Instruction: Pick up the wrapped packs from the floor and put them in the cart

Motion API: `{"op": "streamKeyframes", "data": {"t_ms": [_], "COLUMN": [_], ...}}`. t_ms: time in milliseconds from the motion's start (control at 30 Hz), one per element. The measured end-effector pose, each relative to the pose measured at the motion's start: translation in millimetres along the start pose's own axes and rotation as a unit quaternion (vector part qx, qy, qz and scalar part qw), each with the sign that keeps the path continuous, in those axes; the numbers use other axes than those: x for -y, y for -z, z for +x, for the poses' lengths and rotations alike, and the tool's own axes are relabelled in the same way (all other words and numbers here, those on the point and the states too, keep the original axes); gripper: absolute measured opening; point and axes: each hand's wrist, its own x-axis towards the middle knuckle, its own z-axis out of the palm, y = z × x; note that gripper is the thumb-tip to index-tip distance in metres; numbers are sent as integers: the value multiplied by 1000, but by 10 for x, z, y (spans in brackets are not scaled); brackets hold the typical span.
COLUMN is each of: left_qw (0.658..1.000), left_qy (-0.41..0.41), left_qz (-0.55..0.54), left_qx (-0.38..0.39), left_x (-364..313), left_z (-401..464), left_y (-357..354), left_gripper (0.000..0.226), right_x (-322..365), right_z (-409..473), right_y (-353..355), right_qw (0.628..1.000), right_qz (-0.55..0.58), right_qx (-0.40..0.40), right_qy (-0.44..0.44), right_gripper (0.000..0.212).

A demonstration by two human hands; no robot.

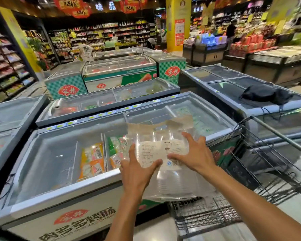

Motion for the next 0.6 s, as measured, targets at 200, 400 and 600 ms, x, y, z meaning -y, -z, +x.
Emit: {"op": "streamKeyframes", "data": {"t_ms": [200,400,600], "left_qw": [999,992,977], "left_qy": [39,96,180], "left_qz": [17,37,-2], "left_qx": [29,77,113], "left_x": [-118,192,743], "left_z": [213,668,1131], "left_y": [-1039,-2076,-3200], "left_gripper": [124,128,122], "right_x": [-907,-1748,-2606], "right_z": [540,1206,1962], "right_y": [-36,-688,-1563], "right_qw": [998,990,976], "right_qz": [-13,-38,-36], "right_qx": [54,108,176], "right_qy": [-24,-80,-127], "right_gripper": [119,129,125]}}
